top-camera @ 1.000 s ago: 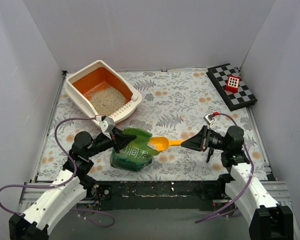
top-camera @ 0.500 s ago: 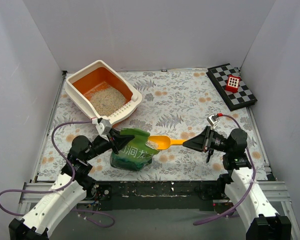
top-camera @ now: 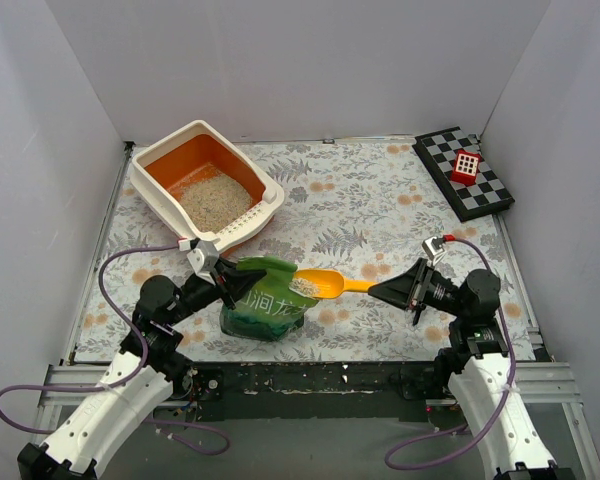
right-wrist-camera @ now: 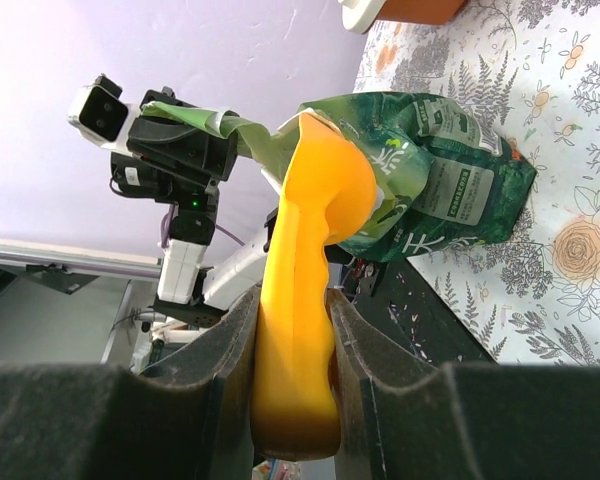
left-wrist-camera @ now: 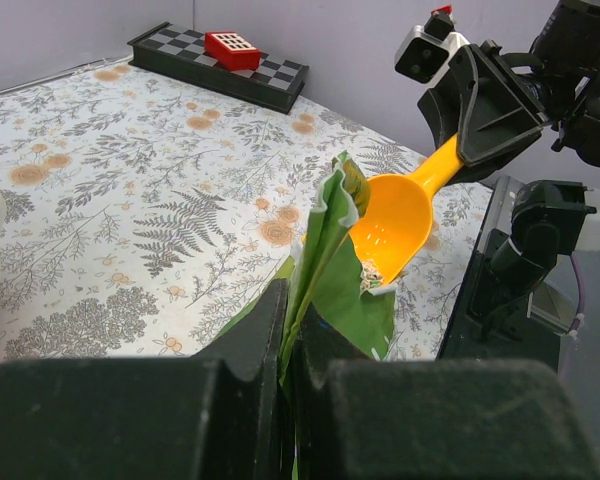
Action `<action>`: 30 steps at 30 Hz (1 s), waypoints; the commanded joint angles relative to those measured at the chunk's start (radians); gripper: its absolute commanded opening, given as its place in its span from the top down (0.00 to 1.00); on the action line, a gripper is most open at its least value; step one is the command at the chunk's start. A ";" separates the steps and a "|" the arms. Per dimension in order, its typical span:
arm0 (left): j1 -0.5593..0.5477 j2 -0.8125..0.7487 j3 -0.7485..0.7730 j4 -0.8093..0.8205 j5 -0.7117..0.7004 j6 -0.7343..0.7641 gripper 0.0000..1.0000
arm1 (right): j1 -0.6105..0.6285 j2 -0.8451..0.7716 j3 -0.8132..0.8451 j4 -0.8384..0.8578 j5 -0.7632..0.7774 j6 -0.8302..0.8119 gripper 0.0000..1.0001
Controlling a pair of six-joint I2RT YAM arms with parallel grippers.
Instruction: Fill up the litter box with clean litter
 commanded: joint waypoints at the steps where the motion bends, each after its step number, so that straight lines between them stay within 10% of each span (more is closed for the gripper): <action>1: -0.001 -0.017 0.002 0.010 -0.020 0.009 1.00 | -0.010 -0.045 0.036 -0.090 0.057 -0.005 0.99; 30: -0.001 -0.105 0.031 -0.088 -0.344 0.043 1.00 | -0.010 0.123 0.346 -0.115 0.152 0.117 0.99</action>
